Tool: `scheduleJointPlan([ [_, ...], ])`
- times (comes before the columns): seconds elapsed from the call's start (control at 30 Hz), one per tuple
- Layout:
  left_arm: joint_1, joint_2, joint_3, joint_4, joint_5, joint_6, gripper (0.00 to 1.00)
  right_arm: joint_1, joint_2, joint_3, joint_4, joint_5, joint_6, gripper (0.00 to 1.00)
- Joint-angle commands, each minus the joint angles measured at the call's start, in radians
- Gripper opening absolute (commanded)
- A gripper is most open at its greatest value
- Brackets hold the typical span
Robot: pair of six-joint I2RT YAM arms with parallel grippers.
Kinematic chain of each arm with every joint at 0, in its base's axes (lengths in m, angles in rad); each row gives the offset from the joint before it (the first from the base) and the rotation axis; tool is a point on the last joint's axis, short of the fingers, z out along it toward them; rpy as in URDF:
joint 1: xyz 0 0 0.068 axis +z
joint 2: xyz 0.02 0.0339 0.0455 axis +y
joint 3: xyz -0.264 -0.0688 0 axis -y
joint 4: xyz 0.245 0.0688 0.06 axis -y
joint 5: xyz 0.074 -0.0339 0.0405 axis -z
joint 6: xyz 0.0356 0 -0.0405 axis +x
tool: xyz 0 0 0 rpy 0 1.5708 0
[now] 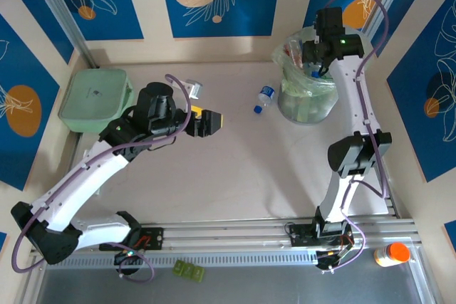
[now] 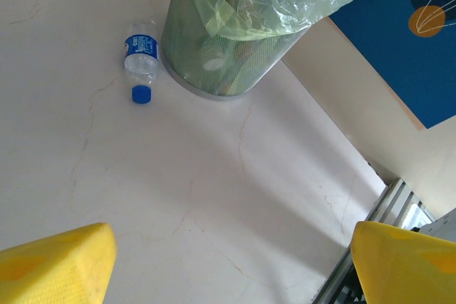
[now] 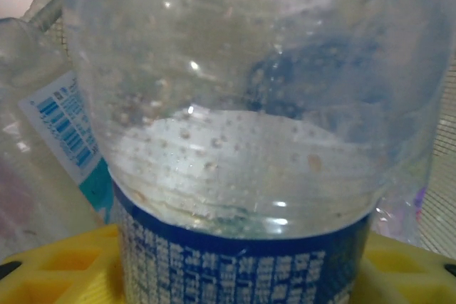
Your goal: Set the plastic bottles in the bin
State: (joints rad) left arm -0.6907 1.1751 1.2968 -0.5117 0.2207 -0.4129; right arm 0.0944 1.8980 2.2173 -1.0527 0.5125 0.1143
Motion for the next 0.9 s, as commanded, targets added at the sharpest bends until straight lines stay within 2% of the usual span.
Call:
scheduleJointPlan([
  [0.0, -0.008, -0.018, -0.006, 0.013, 0.005, 0.005, 0.86, 0.001, 0.026, 0.033, -0.015, -0.005, -0.013, 0.63],
  [0.27, -0.009, -0.021, 0.000, 0.001, 0.003, 0.012, 0.86, 0.004, 0.020, 0.079, -0.046, -0.006, 0.013, 0.76],
  [0.43, -0.009, -0.013, 0.004, 0.006, 0.005, 0.013, 0.87, 0.005, -0.039, 0.075, -0.041, -0.021, 0.023, 0.77],
  [0.63, -0.008, -0.006, 0.016, 0.007, 0.018, 0.008, 0.87, 0.002, -0.096, 0.032, -0.025, -0.053, 0.045, 0.71],
  [0.87, -0.008, -0.009, 0.009, 0.010, 0.022, 0.006, 0.87, -0.015, -0.066, 0.032, -0.021, -0.086, 0.074, 0.54],
])
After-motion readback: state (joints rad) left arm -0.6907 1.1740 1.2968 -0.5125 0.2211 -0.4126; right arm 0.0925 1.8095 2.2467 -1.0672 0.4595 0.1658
